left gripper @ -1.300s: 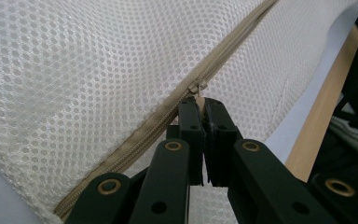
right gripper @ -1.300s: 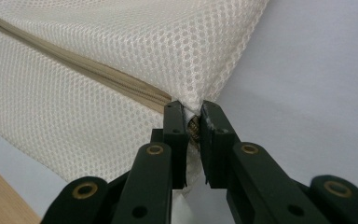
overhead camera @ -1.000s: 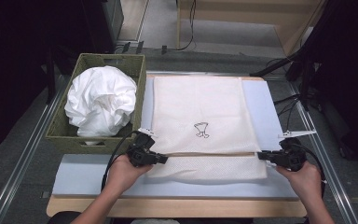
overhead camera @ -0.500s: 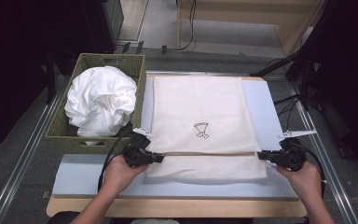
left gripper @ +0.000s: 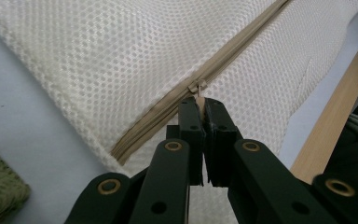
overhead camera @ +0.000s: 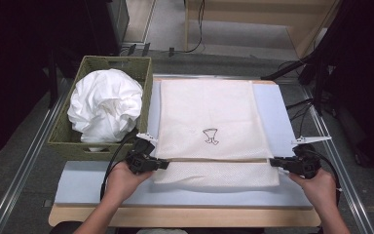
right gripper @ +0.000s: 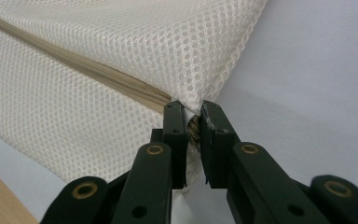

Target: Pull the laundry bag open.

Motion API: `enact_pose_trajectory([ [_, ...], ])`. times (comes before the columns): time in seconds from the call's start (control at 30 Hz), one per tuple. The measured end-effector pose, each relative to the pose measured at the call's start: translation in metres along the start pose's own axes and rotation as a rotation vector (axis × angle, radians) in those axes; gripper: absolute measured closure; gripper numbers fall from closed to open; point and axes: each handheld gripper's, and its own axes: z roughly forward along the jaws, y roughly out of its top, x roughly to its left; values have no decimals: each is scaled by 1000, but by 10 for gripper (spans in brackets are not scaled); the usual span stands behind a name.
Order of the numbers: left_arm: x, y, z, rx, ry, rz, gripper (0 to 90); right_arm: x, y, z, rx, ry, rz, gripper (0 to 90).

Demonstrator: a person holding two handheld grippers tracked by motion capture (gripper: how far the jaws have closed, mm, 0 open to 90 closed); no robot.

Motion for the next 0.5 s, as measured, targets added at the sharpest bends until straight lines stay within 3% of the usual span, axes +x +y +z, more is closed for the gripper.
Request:
enact_pose_trajectory([
  [0.2, 4, -6, -10, -10, 18, -14, 878, -1, 0, 0, 0, -2, 2, 821],
  [0.5, 4, -7, -9, -2, 29, -11, 878, 0, 1, 0, -4, -1, -6, 821],
])
